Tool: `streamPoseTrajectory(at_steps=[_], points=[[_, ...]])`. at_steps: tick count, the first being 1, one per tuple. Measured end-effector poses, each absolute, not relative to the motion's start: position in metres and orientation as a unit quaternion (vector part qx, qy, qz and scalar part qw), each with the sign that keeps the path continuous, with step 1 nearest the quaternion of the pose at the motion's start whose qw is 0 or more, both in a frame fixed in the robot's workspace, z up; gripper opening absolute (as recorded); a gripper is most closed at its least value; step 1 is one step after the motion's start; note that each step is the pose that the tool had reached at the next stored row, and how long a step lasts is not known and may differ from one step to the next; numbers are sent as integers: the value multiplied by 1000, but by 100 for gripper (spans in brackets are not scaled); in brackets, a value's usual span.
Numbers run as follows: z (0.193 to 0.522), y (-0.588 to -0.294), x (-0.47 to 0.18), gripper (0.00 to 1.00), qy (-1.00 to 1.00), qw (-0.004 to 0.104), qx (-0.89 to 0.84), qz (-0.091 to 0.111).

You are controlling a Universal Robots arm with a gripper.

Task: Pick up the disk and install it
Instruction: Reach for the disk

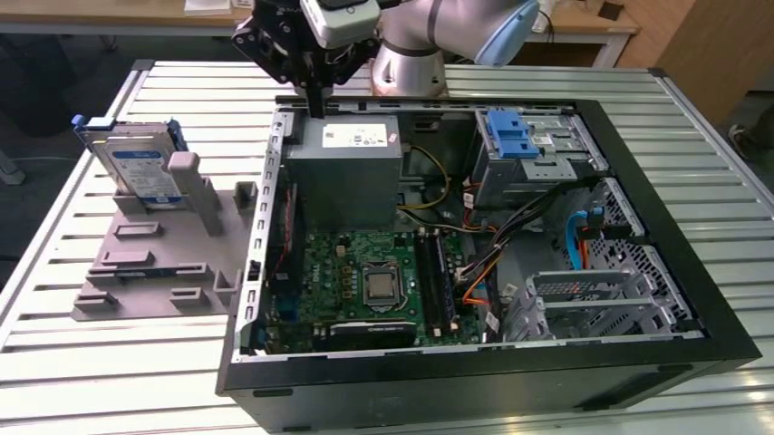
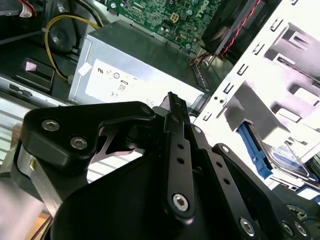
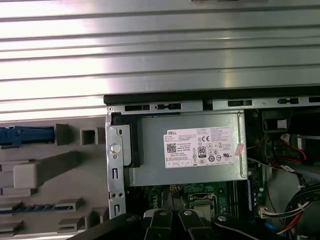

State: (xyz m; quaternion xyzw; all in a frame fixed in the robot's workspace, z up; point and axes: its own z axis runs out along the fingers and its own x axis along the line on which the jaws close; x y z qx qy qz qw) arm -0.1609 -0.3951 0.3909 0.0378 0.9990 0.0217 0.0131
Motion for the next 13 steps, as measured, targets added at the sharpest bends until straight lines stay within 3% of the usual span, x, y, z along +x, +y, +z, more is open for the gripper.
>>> streamPoseTrajectory(at_steps=[13], points=[[390, -389, -173, 11, 999, 13, 38, 22]])
